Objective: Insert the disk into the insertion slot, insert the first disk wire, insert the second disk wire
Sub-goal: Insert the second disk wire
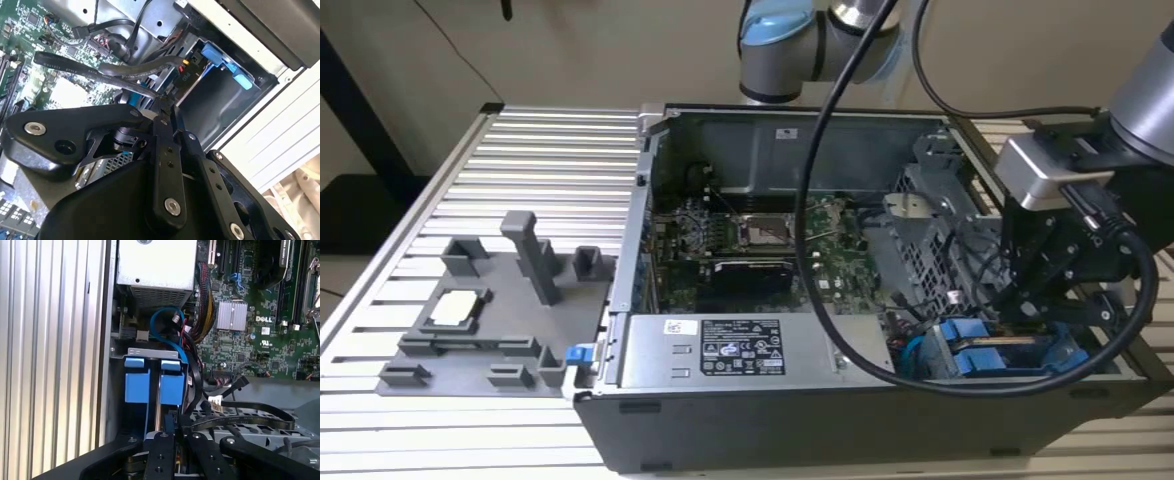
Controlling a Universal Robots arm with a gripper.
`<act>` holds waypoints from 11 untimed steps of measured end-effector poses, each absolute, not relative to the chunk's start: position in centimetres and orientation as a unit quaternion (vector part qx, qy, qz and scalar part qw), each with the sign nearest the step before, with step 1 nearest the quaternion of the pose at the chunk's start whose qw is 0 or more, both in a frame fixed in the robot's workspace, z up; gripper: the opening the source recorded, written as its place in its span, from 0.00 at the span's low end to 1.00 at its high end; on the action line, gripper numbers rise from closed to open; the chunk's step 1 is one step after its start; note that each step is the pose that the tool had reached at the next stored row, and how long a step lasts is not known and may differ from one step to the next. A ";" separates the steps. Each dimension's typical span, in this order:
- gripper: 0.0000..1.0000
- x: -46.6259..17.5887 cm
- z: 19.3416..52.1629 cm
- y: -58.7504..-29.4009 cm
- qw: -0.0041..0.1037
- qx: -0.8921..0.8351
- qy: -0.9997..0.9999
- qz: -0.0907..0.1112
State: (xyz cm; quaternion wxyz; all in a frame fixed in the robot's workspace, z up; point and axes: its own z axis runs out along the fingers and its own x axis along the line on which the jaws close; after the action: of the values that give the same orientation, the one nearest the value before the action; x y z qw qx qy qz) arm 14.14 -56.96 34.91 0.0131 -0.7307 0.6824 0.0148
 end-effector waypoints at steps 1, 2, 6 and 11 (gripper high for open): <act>0.16 14.2 34.9 -57.0 0.013 -0.731 0.682 0.015; 0.16 14.2 34.9 -57.0 0.013 -0.731 0.682 0.015; 0.16 14.3 34.7 -57.0 0.013 -0.731 0.682 0.015; 0.16 14.4 34.6 -57.0 0.014 -0.731 0.682 0.016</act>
State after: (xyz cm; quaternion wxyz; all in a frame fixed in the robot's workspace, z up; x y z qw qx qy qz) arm 14.43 -56.96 34.60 0.0145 -0.7306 0.6825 0.0160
